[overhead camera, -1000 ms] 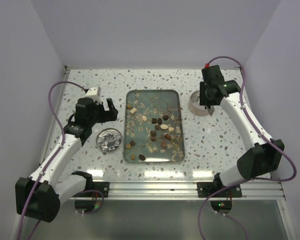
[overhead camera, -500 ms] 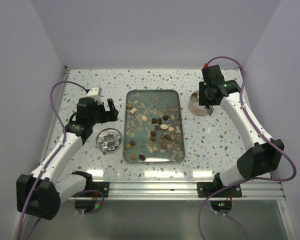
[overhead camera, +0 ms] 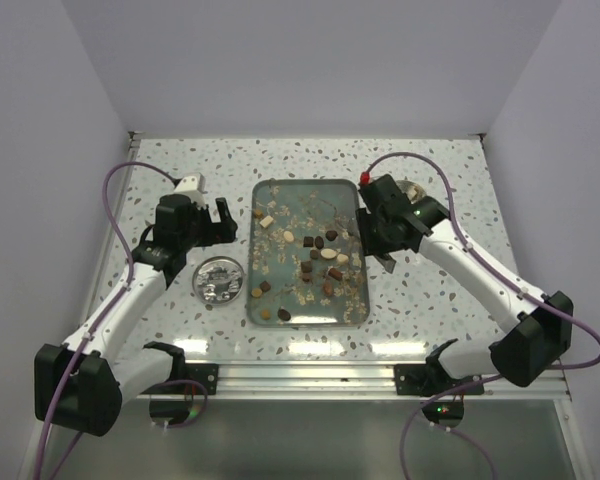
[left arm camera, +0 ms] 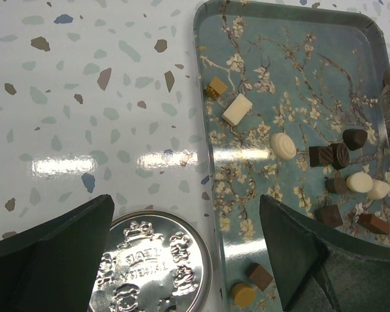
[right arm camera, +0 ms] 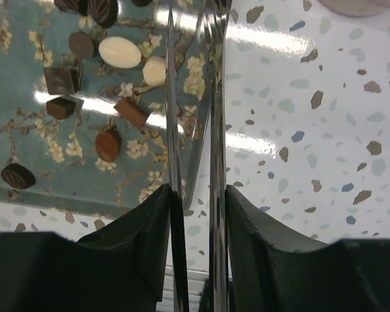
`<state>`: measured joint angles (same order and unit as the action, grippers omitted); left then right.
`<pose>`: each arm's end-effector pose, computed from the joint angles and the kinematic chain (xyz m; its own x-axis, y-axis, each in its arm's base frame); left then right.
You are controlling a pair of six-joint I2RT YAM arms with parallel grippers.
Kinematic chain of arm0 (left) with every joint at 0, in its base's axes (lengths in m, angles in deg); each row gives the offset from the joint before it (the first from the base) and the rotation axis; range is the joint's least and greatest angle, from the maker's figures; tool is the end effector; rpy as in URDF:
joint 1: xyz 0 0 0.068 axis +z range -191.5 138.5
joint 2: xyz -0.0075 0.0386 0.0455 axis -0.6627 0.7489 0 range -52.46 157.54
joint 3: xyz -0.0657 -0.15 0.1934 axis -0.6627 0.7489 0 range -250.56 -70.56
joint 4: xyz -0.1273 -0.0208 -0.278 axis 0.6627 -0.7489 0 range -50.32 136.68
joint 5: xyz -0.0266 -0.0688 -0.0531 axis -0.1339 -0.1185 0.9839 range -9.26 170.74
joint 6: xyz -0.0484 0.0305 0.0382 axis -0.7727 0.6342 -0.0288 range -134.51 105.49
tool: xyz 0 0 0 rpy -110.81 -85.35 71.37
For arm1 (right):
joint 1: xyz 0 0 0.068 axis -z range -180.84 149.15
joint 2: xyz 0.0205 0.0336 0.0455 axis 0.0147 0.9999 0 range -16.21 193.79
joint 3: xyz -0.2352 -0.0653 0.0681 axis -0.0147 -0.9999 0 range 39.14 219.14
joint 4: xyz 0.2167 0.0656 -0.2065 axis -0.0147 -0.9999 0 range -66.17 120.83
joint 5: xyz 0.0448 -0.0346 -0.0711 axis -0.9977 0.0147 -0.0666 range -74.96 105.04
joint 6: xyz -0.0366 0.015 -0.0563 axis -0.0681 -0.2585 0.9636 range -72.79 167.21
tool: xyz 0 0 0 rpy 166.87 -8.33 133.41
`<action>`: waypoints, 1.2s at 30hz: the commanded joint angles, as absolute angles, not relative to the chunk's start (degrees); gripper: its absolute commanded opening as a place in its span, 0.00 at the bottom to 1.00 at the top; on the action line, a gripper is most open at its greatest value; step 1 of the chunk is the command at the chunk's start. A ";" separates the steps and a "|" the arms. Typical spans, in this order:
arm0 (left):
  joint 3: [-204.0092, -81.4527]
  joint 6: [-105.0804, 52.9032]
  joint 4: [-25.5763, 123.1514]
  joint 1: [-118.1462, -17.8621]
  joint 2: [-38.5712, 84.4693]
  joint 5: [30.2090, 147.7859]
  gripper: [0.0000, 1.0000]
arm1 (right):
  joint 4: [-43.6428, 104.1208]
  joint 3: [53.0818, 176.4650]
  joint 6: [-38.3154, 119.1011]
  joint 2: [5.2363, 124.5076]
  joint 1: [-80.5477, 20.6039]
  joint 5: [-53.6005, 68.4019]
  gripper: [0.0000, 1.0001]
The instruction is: Pack the chocolate
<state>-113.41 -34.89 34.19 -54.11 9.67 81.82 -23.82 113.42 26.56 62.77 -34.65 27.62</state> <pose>0.3044 -0.0692 0.2210 -0.5631 -0.2308 -0.7935 0.0404 0.9514 -0.3053 0.2853 0.1765 0.2784 -0.8280 -0.1401 -0.5430 -0.1697 0.9855 0.0045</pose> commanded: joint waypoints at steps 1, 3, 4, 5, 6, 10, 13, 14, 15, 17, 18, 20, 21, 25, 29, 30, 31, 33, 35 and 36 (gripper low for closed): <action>-113.80 -34.28 36.31 -53.81 10.12 82.67 1.00 | -22.52 109.82 23.21 59.29 -35.82 25.60 0.40; -113.37 -34.37 36.66 -53.81 10.30 82.93 1.00 | -22.60 108.58 22.69 58.94 -36.79 25.59 0.41; -113.36 -34.63 36.66 -53.81 10.38 83.11 1.00 | -22.86 107.70 22.51 58.85 -37.75 25.85 0.41; -113.36 -34.64 36.75 -53.90 10.38 83.11 1.00 | -22.78 107.43 22.25 58.50 -37.93 25.94 0.41; -113.36 -34.81 36.75 -53.90 10.38 83.20 1.00 | -22.78 107.08 21.72 58.15 -38.20 25.77 0.41; -113.36 -34.81 37.02 -53.81 10.65 83.46 1.00 | -21.46 106.29 21.28 57.88 -39.42 24.97 0.42; -113.45 -34.72 36.93 -53.81 10.56 83.46 1.00 | -21.02 106.20 21.45 59.20 -40.13 24.97 0.42; -113.37 -34.72 36.93 -53.81 10.39 83.46 1.00 | -20.93 106.11 21.72 59.64 -40.39 24.97 0.42; -113.36 -34.64 36.93 -53.81 10.47 83.37 1.00 | -20.67 106.20 21.72 60.42 -40.48 24.97 0.42; -113.36 -34.72 36.75 -53.81 10.21 83.37 1.00 | -20.41 106.55 21.63 60.87 -40.83 24.80 0.42; -113.45 -34.55 36.75 -53.90 10.30 83.29 1.00 | -20.41 106.81 21.63 61.48 -41.10 24.80 0.42; -113.45 -34.55 36.58 -53.81 10.12 83.02 1.00 | -20.93 107.08 21.54 62.01 -41.45 25.67 0.42; -113.37 -34.46 36.58 -53.81 10.03 82.85 1.00 | -21.37 107.08 21.63 62.19 -41.71 25.94 0.42; -113.45 -34.37 36.58 -53.81 10.12 82.85 1.00 | -22.07 106.82 21.90 62.45 -42.06 26.29 0.43; -113.36 -34.29 36.75 -53.81 10.21 82.84 1.00 | -22.34 106.55 21.72 62.54 -42.33 26.12 0.43; -113.36 -34.37 36.75 -53.81 10.38 82.93 1.00 | -22.69 106.64 21.72 62.45 -42.59 26.12 0.43; -113.36 -34.37 36.75 -53.81 10.30 82.93 1.00 | -23.04 106.64 21.55 62.45 -42.77 26.29 0.43; -113.36 -34.29 36.84 -53.81 10.38 83.02 1.00 | -23.65 106.20 21.19 61.84 -43.12 26.90 0.43; -113.19 -34.29 36.84 -53.81 10.30 83.02 1.00 | -24.09 105.76 20.58 61.31 -43.21 28.04 0.43; -113.10 -34.46 36.93 -53.81 10.38 83.11 1.00 | -24.45 105.76 20.40 61.05 -43.12 28.31 0.43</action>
<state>-113.41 -34.91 34.87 -54.11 10.55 82.87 -23.05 106.03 22.06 62.55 -42.84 26.13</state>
